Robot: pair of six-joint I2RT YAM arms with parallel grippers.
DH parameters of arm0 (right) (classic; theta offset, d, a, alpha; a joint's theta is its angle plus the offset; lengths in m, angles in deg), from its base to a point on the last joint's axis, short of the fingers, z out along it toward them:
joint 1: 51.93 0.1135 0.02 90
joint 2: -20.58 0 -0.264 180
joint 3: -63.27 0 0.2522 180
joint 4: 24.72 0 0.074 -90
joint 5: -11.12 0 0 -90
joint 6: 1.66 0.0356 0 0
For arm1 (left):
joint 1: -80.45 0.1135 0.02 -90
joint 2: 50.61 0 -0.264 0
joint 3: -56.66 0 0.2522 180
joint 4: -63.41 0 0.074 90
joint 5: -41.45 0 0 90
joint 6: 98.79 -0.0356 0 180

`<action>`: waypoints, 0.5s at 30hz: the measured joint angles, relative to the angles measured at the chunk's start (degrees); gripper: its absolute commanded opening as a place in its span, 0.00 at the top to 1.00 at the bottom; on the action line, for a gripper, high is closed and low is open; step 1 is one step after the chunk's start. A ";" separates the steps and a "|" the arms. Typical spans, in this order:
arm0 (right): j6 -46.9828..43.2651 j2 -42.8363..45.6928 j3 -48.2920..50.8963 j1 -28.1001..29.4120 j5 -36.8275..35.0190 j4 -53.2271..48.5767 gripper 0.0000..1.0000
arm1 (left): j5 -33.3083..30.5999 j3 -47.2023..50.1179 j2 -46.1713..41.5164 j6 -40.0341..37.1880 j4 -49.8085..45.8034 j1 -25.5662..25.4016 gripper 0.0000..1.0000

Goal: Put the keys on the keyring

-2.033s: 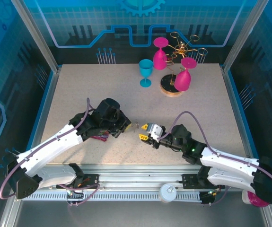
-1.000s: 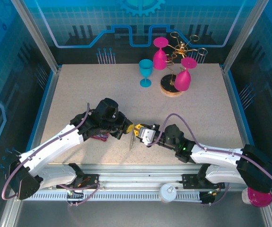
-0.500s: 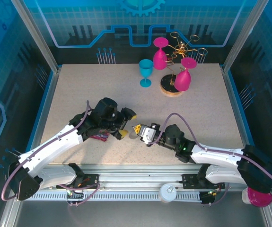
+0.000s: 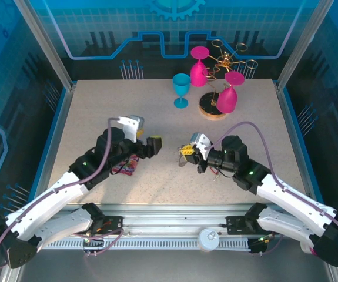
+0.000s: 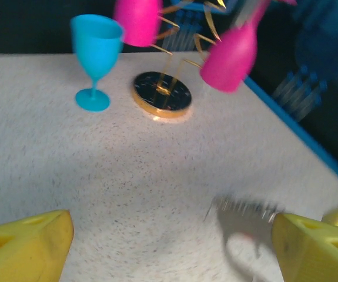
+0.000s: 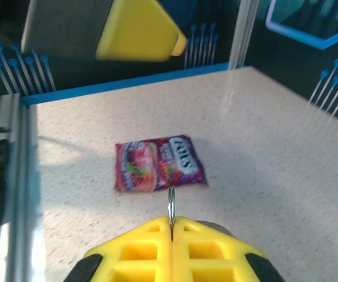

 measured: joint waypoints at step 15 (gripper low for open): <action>-13.77 -5.05 -16.24 -1.38 11.56 -27.67 1.00 | 30.71 0.94 2.16 -38.77 -2.82 -0.02 0.31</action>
